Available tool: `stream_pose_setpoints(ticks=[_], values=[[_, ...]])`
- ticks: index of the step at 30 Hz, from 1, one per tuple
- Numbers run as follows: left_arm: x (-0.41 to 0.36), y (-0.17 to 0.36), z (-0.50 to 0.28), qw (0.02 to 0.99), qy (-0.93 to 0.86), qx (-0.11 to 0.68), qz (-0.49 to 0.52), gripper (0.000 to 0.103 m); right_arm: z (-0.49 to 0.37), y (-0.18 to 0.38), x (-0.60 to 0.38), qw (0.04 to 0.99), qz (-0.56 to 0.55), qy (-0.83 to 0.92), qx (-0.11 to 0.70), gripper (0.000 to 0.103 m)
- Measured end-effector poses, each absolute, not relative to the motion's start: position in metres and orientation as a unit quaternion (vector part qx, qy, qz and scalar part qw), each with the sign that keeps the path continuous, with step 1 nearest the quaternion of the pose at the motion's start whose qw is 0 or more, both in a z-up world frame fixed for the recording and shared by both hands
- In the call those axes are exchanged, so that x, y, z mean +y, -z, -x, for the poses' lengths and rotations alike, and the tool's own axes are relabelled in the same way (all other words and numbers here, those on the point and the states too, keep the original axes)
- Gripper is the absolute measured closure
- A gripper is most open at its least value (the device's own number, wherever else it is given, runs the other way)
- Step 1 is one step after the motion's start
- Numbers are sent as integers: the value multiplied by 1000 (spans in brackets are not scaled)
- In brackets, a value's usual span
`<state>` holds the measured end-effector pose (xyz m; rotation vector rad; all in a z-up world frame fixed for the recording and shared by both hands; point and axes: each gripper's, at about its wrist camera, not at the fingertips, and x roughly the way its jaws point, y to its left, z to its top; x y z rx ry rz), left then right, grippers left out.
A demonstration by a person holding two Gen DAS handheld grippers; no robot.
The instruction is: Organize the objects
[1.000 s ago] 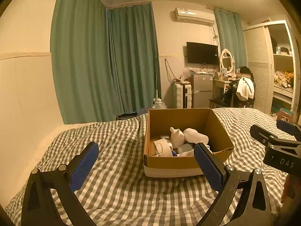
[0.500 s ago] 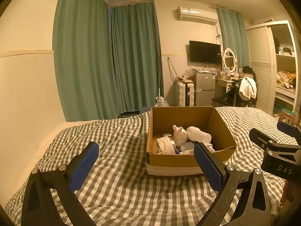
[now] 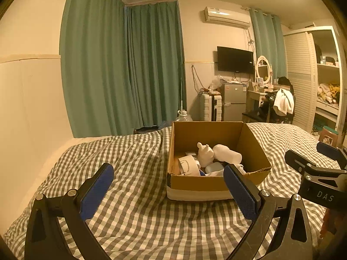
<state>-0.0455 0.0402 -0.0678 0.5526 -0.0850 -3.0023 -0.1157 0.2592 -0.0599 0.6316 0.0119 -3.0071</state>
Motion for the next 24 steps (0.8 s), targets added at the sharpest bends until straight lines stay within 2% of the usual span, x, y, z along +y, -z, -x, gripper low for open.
stream_pose_setpoints(ticks=[24], values=[[42, 69, 45, 52, 981, -31, -185, 0, 116, 63, 259, 33, -208, 978, 4, 1]])
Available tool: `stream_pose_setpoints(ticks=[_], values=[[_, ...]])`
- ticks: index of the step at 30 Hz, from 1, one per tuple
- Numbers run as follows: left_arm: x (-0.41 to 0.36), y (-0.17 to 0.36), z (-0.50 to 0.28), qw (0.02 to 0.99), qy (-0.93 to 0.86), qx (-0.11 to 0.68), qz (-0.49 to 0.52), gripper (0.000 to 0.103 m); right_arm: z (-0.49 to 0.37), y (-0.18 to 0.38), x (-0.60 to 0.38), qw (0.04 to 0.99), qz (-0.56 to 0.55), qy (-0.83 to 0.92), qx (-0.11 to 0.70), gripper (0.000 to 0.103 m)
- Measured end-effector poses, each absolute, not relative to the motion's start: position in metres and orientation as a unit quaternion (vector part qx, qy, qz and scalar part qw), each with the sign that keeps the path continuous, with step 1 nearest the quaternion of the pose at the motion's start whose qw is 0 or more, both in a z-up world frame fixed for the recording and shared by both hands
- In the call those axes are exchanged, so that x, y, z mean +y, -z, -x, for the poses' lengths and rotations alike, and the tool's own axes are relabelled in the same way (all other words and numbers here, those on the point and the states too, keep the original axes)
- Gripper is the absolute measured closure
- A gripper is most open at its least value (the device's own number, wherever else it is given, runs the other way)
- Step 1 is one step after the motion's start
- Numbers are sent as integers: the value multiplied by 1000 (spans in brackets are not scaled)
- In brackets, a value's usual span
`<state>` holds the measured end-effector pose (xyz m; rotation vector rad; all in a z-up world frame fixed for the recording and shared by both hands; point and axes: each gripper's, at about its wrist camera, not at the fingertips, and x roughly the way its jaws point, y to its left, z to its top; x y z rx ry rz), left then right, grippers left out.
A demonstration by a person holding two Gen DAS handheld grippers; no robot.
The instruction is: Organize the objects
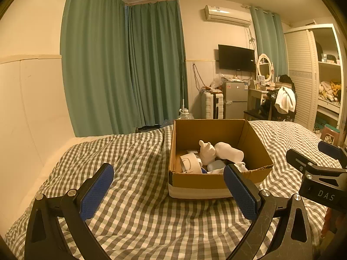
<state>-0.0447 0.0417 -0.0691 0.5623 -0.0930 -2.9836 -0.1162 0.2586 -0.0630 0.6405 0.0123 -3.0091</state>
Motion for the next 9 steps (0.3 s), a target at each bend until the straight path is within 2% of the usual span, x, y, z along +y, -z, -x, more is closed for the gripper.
stream_pose_setpoints(ticks=[9], values=[[42, 70, 42, 53, 981, -28, -182, 0, 117, 66, 257, 32, -214, 976, 5, 1]])
